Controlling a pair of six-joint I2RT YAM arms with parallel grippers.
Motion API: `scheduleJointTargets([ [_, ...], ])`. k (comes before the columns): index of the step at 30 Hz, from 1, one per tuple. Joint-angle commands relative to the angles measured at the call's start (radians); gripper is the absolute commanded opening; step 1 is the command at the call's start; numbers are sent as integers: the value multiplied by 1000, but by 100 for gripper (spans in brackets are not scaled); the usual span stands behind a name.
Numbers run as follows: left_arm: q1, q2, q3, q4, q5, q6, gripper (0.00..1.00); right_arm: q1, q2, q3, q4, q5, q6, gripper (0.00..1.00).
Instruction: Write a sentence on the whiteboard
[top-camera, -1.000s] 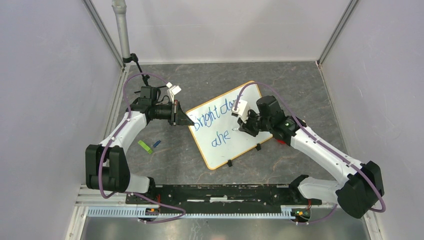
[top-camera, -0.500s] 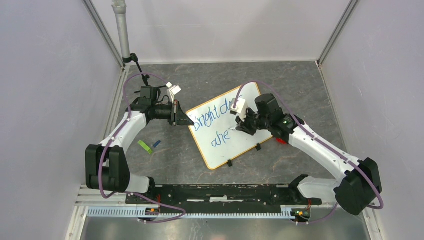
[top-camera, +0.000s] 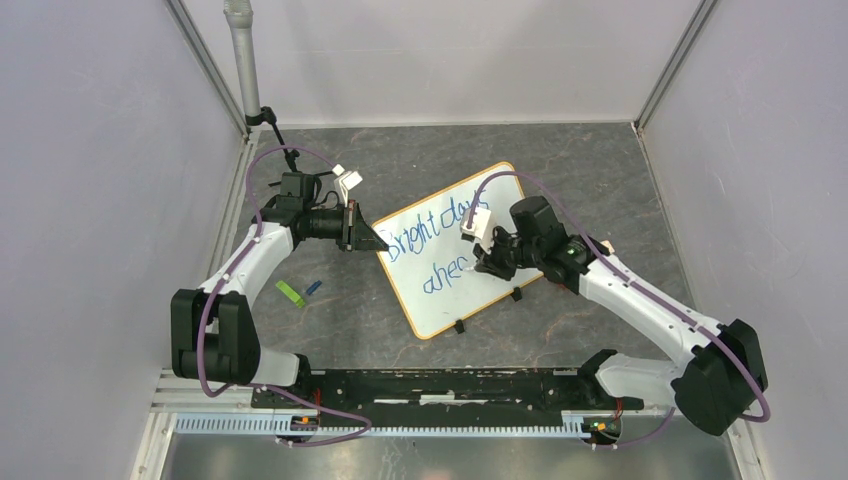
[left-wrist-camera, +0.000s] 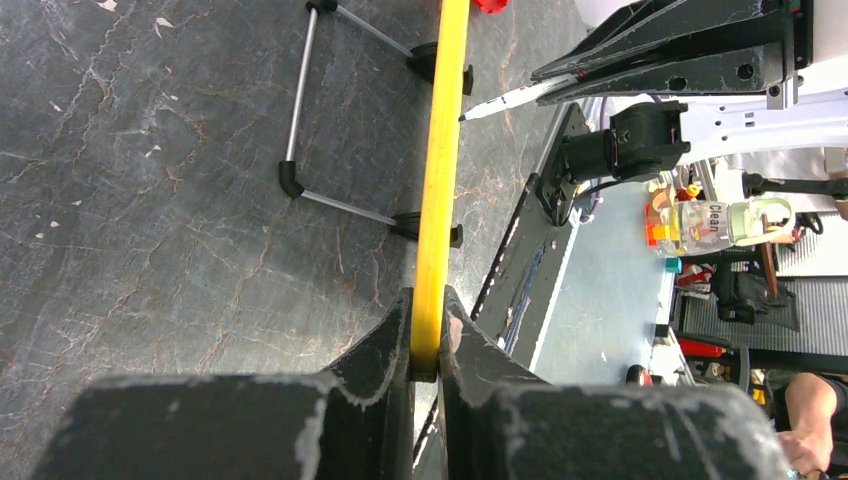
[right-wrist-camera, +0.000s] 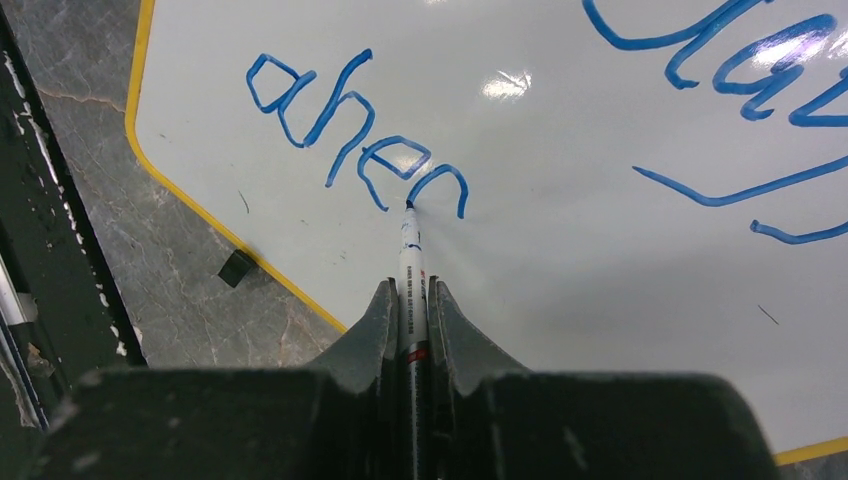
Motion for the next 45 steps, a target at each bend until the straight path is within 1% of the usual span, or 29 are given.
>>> scheduleJointTargets([
  [1, -28, 9, -2, -28, -46, 95, 3, -2, -20, -13, -19, 49, -34, 0],
  [10, -28, 14, 2, -30, -45, 92, 2, -49, -9, 54, -28, 67, -44, 0],
  [19, -28, 17, 4, -30, -46, 94, 3, -51, 11, 90, 2, 36, -20, 0],
  [25, -28, 15, 2, -29, -47, 96, 2, -51, 12, 80, -3, 23, -18, 0],
  [35, -28, 18, 2, -30, -48, 94, 2, -52, -28, -22, -22, 26, -35, 0],
  [39, -28, 17, 2, -30, -46, 94, 2, -51, -37, -9, -40, 42, -47, 0],
  [45, -28, 13, 2, -32, -45, 93, 3, -59, -43, 61, -73, 57, -60, 0],
])
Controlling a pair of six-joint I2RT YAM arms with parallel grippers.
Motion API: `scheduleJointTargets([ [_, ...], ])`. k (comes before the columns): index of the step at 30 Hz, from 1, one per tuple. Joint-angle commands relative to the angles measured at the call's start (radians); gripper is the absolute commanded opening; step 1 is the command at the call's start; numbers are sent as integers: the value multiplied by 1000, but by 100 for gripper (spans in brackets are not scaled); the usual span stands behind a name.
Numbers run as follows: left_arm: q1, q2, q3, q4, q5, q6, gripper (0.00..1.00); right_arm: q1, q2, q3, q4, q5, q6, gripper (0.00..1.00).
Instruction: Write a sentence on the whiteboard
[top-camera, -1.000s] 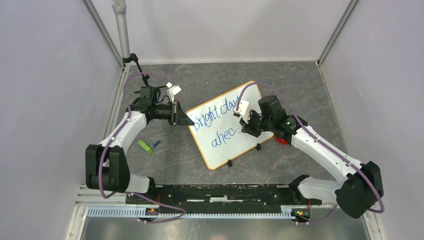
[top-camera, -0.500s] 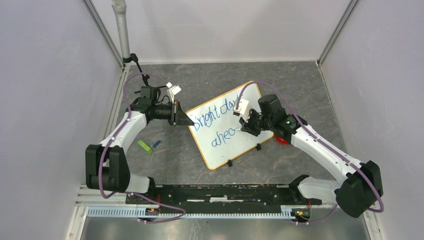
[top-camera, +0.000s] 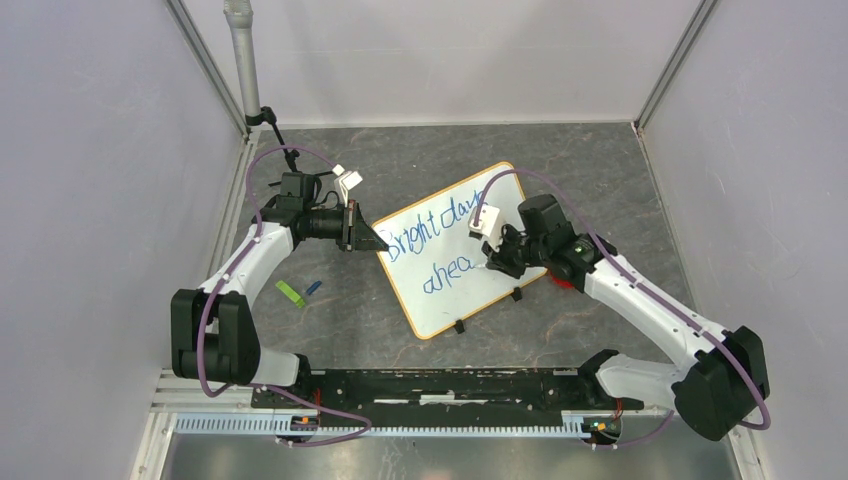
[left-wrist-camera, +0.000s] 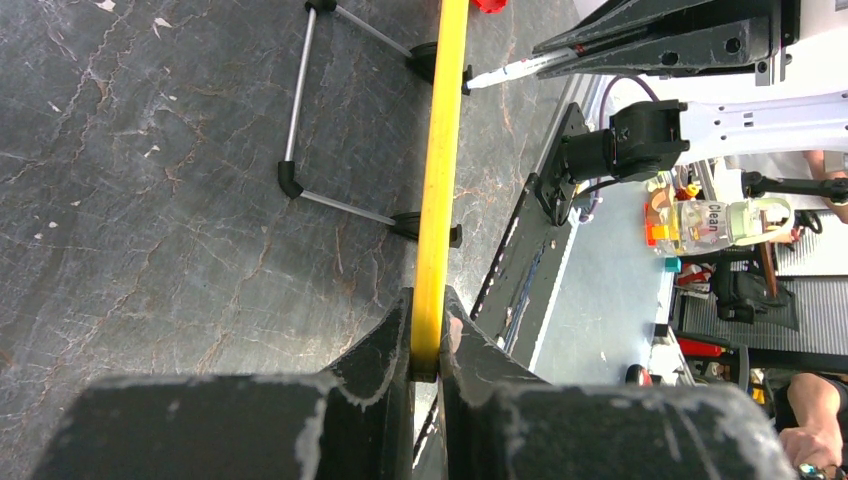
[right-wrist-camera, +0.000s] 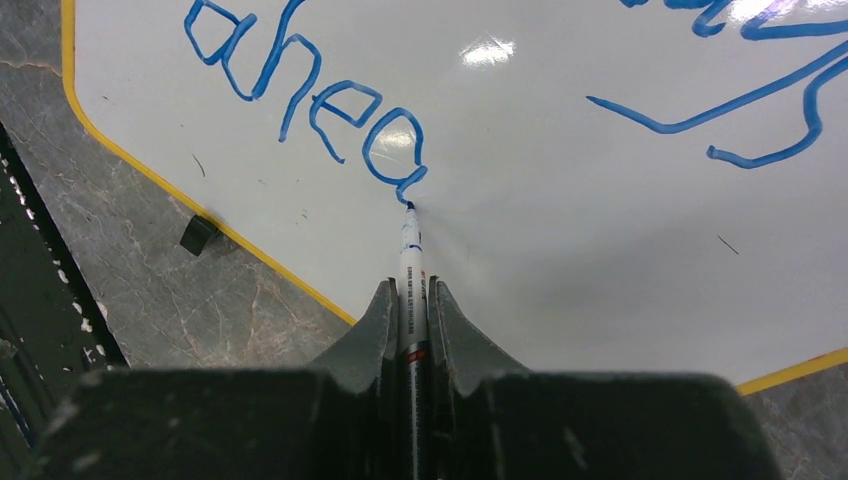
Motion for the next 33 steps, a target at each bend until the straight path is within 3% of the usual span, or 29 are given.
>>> scheduleJointTargets([
  [1, -28, 12, 3, -32, -45, 93, 3, -14, -19, 78, -16, 28, -23, 0],
  [19, -28, 18, 13, -56, -42, 116, 2, -36, 37, 114, 46, 67, -6, 0],
  [33, -28, 19, 7, -58, -42, 121, 2, -33, 49, 91, 36, 0, 3, 0],
])
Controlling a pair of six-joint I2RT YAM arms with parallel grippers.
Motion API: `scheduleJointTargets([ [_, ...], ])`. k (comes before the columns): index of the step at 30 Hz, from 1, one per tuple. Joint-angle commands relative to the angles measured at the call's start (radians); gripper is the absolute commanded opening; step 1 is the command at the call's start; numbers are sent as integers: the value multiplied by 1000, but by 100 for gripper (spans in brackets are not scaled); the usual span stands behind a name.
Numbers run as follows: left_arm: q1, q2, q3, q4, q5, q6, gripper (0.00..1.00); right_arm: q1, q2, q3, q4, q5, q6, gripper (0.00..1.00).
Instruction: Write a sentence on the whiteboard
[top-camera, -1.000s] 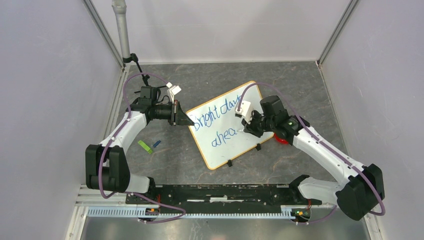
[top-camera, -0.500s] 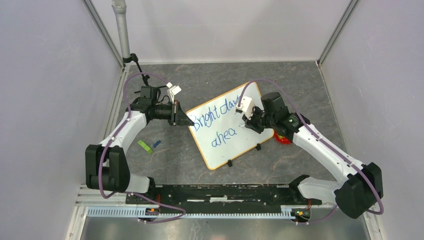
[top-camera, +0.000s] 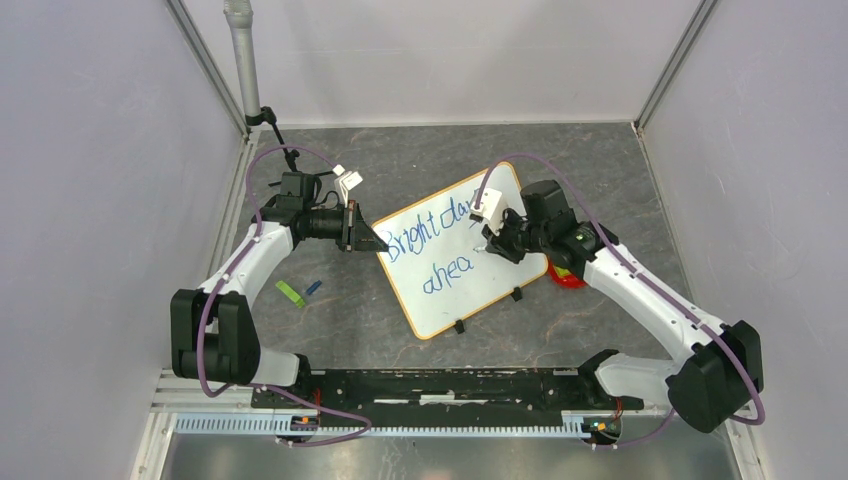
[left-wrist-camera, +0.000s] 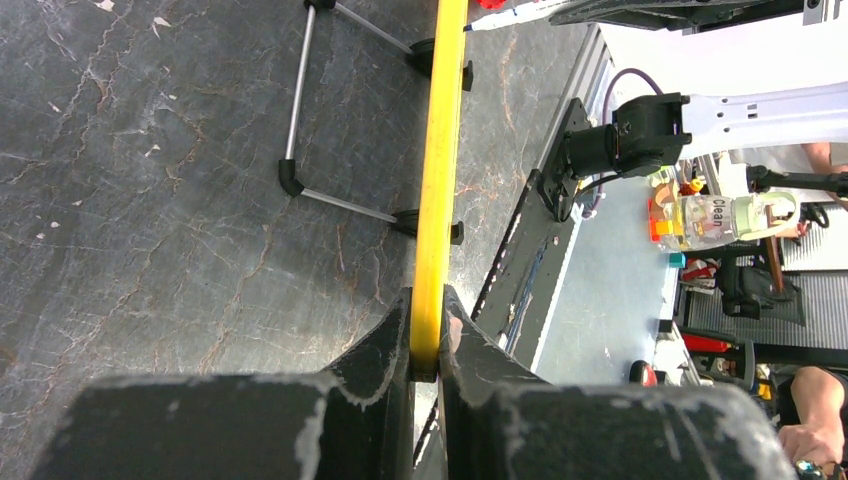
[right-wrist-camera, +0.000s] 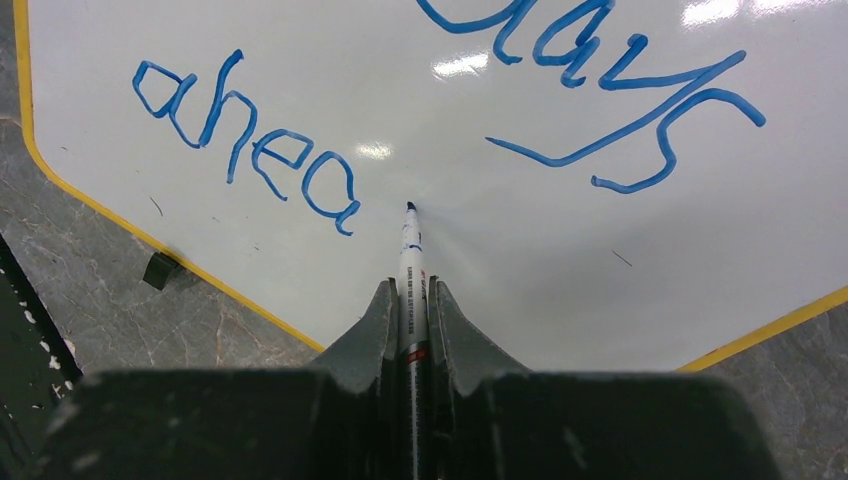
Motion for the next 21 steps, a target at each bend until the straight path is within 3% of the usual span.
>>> scheduleJointTargets([
  [1, -29, 20, 0, -37, -41, 96, 2, -2, 0, -15, 36, -28, 4, 0],
  [12, -28, 18, 1, -37, -42, 98, 2, 2, -49, -114, 30, -11, -11, 0],
  [21, -29, 15, 3, -38, -41, 98, 2, -18, -39, -45, 4, 47, -41, 0],
])
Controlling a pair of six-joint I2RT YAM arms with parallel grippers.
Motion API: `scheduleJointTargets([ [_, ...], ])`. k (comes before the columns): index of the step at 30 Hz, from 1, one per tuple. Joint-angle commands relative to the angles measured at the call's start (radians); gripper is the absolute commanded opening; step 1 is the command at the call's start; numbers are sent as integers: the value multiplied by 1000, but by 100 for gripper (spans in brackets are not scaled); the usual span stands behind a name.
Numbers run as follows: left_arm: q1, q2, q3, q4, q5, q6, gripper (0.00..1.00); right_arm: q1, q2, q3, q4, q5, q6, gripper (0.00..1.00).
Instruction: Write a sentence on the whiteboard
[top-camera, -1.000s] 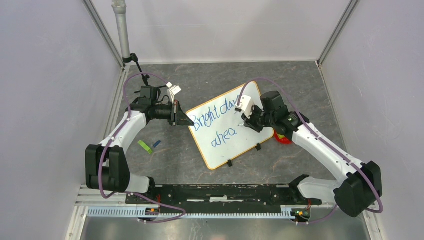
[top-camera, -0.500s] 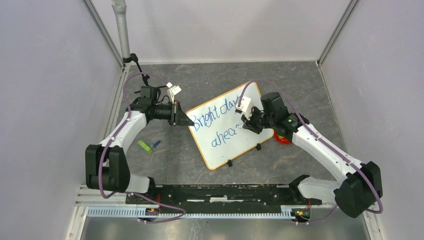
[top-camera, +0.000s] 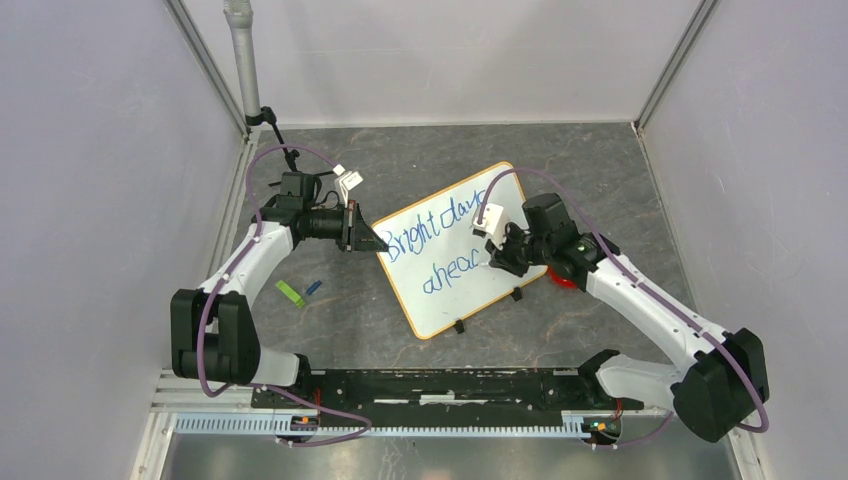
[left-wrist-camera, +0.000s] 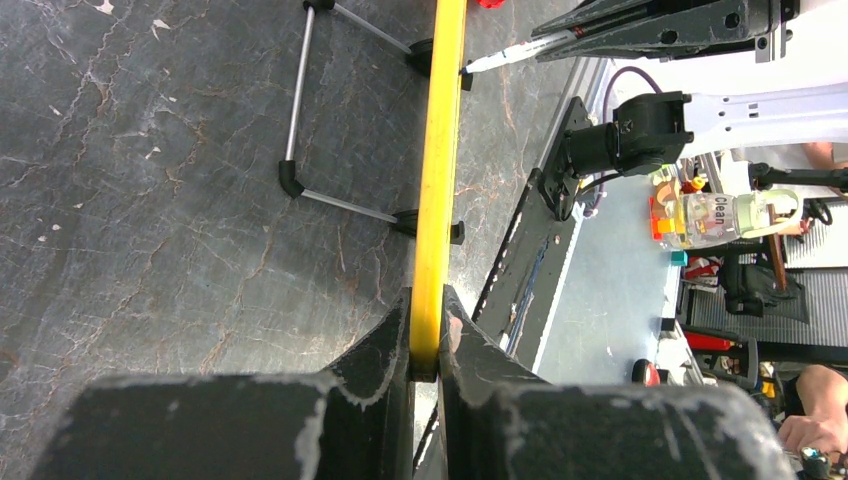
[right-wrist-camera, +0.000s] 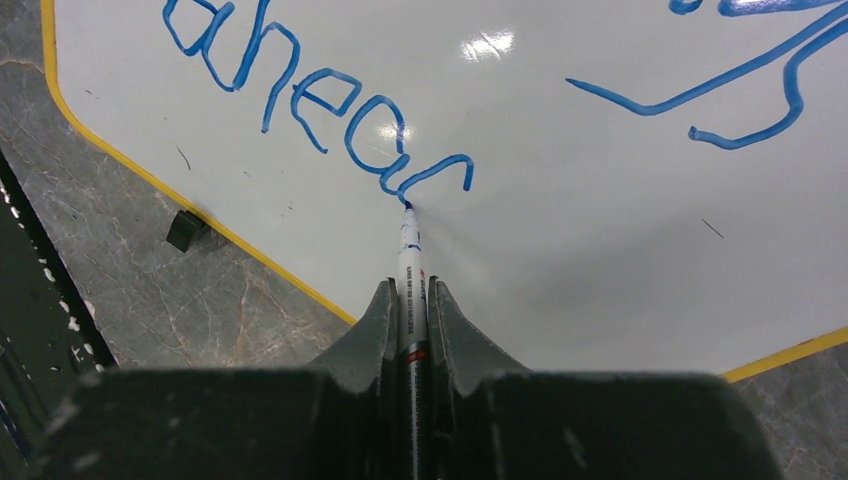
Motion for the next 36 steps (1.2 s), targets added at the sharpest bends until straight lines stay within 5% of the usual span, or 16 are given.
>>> scheduleJointTargets([
  [1, -28, 14, 2, -38, -43, 90, 2, -22, 18, 67, 7, 71, -29, 0],
  [19, -28, 22, 4, -45, -47, 99, 2, -54, 100, 234, 43, 90, -30, 0],
  [36, -29, 27, 1, -45, -47, 102, 2, -54, 45, 93, 20, 16, -13, 0],
])
